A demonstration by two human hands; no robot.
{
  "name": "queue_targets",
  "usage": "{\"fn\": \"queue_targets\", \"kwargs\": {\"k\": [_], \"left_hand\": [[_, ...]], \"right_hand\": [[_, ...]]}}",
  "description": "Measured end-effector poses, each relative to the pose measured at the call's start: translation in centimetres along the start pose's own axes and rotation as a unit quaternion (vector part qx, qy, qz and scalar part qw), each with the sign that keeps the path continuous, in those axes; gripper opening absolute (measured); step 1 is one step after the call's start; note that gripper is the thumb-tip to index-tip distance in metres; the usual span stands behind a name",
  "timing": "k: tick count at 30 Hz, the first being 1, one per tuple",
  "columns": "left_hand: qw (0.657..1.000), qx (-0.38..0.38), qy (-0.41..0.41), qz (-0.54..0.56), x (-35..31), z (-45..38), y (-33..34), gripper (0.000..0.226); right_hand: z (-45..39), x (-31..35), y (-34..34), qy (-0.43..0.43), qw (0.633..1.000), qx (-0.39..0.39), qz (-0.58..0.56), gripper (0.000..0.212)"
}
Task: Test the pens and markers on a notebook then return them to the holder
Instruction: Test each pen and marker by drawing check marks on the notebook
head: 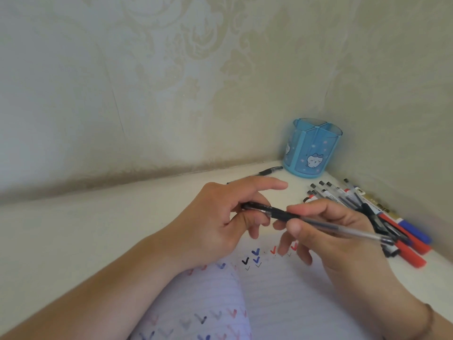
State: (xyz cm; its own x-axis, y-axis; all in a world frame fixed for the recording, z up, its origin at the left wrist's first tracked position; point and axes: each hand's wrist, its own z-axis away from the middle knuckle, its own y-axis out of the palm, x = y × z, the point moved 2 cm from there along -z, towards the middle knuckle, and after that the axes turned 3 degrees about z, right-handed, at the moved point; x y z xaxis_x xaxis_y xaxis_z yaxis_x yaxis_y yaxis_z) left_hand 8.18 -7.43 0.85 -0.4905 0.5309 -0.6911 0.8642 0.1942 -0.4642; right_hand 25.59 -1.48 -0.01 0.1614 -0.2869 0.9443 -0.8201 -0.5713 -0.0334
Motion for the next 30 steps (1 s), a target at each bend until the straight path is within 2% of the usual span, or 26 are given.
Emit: {"fn": "queue_targets", "kwargs": {"k": [3,4,6,7,8,10,13,15,18,22,26,30], "left_hand": [[0.999,0.028,-0.038,-0.027,0.1,-0.2,-0.1,0.054],[0.996,0.041,-0.059,-0.057,0.5,-0.2,-0.3,0.063],[0.982,0.046,-0.093,-0.157,1.8,-0.1,-0.8,0.077],[0.969,0.040,-0.104,-0.219,2.5,-0.1,-1.1,0.078],[0.954,0.038,-0.116,-0.275,3.1,0.0,-1.2,0.076],[0.923,0.069,-0.169,-0.339,4.2,0.1,-1.2,0.072],[0.892,0.126,-0.255,-0.350,5.7,0.4,-0.7,0.064],[0.887,0.140,-0.274,-0.345,6.3,0.4,-0.7,0.060],[0.887,0.143,-0.261,-0.353,6.5,0.3,-0.6,0.071],[0.895,0.121,-0.245,-0.352,6.2,0.1,-0.8,0.078],[0.885,0.148,-0.258,-0.358,6.4,-0.1,-0.4,0.062],[0.905,0.104,-0.225,-0.347,6.3,-0.5,-0.6,0.050]], "right_hand": [[-0.4,0.4,-0.8,-0.047,0.999,-0.008,0.027,0.042],[-0.5,0.7,-1.5,-0.071,0.997,-0.015,0.040,0.034],[-0.7,1.7,-3.4,-0.118,0.978,-0.047,0.167,0.010],[-1.0,2.0,-4.7,-0.122,0.954,-0.070,0.264,0.013],[-1.2,2.0,-6.2,-0.109,0.919,-0.097,0.366,0.026],[-1.7,1.9,-8.9,-0.047,0.845,-0.150,0.512,0.041],[-2.4,0.7,-12.5,0.071,0.774,-0.179,0.603,0.027],[-2.5,-0.3,-14.1,0.114,0.748,-0.175,0.629,0.028],[-2.5,-1.0,-14.6,0.150,0.738,-0.168,0.637,0.029],[-2.5,-1.1,-14.2,0.148,0.732,-0.159,0.645,0.027],[-2.5,-0.5,-12.8,0.088,0.736,-0.181,0.646,0.019],[-1.9,1.3,-9.4,0.002,0.756,-0.192,0.626,0.013]]}}
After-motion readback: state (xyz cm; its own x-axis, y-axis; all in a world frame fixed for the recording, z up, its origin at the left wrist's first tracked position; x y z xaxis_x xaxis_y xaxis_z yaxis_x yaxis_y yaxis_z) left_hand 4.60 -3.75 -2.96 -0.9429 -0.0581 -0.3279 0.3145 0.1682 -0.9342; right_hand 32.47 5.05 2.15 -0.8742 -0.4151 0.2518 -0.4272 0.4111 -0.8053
